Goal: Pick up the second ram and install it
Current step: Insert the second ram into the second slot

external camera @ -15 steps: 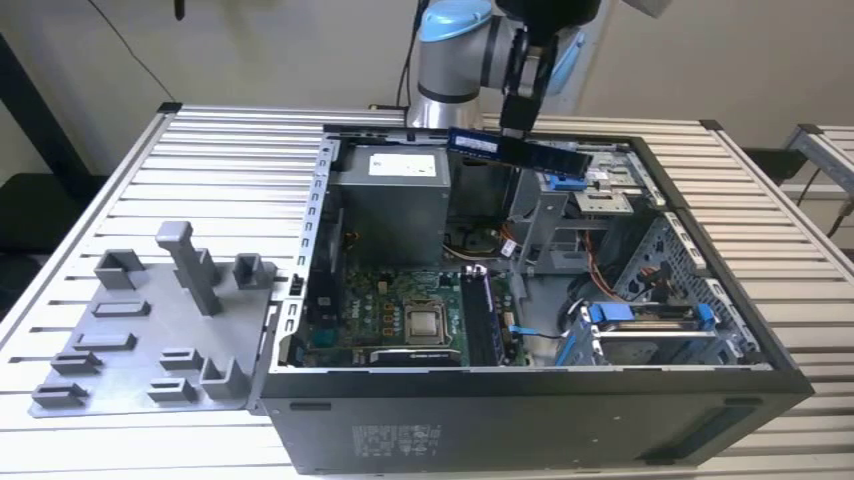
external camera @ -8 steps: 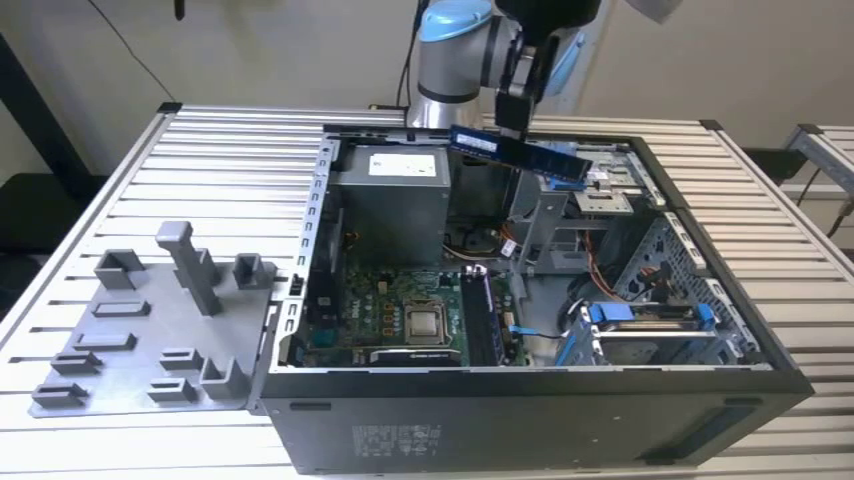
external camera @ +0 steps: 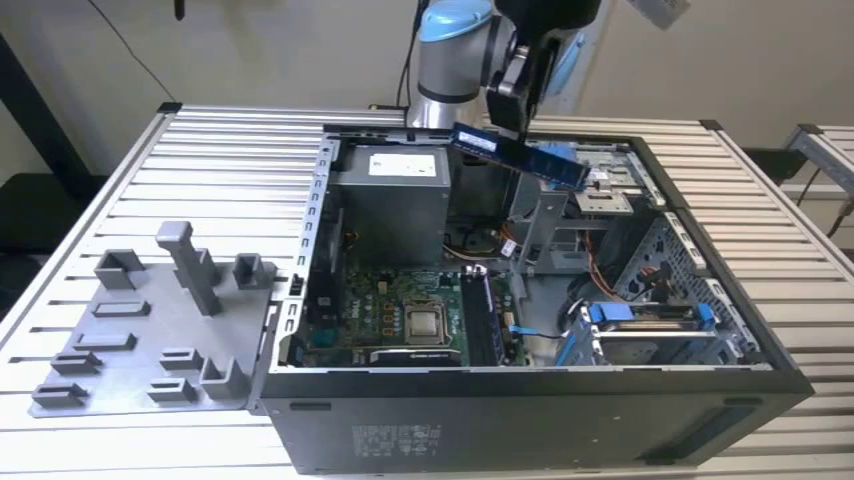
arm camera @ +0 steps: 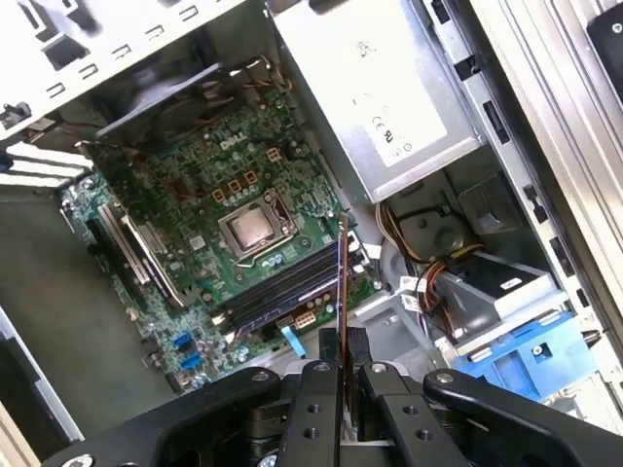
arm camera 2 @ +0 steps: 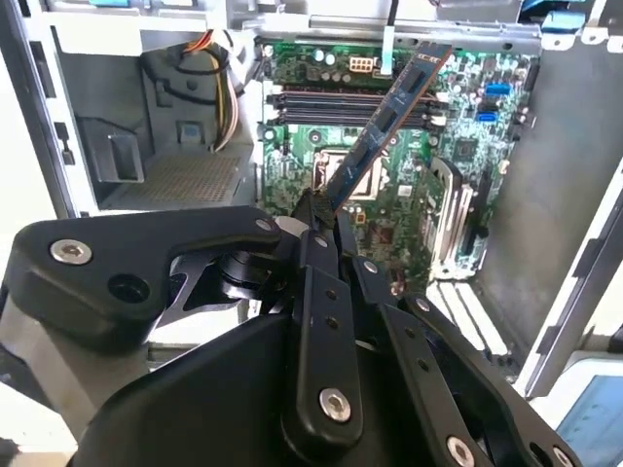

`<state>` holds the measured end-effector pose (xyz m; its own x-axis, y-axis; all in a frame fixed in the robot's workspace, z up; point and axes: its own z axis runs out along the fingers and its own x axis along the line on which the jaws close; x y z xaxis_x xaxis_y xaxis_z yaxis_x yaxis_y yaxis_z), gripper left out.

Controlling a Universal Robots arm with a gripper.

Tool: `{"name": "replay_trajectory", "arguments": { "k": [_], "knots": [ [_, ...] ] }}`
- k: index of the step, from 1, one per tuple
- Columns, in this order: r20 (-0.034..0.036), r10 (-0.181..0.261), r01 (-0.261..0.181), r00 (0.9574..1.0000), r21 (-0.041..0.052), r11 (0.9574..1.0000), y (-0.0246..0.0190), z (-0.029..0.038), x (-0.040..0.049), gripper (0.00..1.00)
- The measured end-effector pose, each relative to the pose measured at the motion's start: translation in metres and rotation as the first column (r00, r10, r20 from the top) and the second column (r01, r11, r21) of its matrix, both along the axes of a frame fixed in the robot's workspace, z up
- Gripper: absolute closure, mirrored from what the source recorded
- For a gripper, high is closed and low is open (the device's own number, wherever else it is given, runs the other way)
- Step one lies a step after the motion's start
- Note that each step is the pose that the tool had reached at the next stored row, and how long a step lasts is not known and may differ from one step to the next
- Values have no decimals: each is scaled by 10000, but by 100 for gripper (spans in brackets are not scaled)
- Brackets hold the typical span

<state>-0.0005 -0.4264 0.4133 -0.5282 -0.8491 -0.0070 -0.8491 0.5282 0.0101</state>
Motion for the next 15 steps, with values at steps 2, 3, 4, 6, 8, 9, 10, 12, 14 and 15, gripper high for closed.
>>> {"name": "replay_trajectory", "arguments": {
  "k": [2, 3, 4, 6, 8, 9, 10, 12, 14, 15],
  "knots": [
    [0, -318, 318, 9995, 0, 9995, 0, -3, 0, 86],
    [0, -486, 486, 9988, 0, 9988, 0, -4, 0, 86],
    [0, -652, 652, 9979, 0, 9979, 0, -6, 0, 86],
    [0, -987, 987, 9951, 0, 9951, 0, -9, 0, 86],
    [0, -1326, 1326, 9912, 1, 9912, 0, -13, 0, 86],
    [0, -1516, 1516, 9884, 0, 9884, 0, -14, 0, 86],
    [0, -1698, 1698, 9855, 0, 9855, 0, -16, 0, 86],
    [0, -2046, 2046, 9788, 0, 9788, 0, -19, 0, 86],
    [0, -2403, 2403, 9707, 0, 9707, 0, -22, 0, 86],
    [0, -2575, 2575, 9663, 0, 9663, 0, -24, 0, 86]
  ]
}}
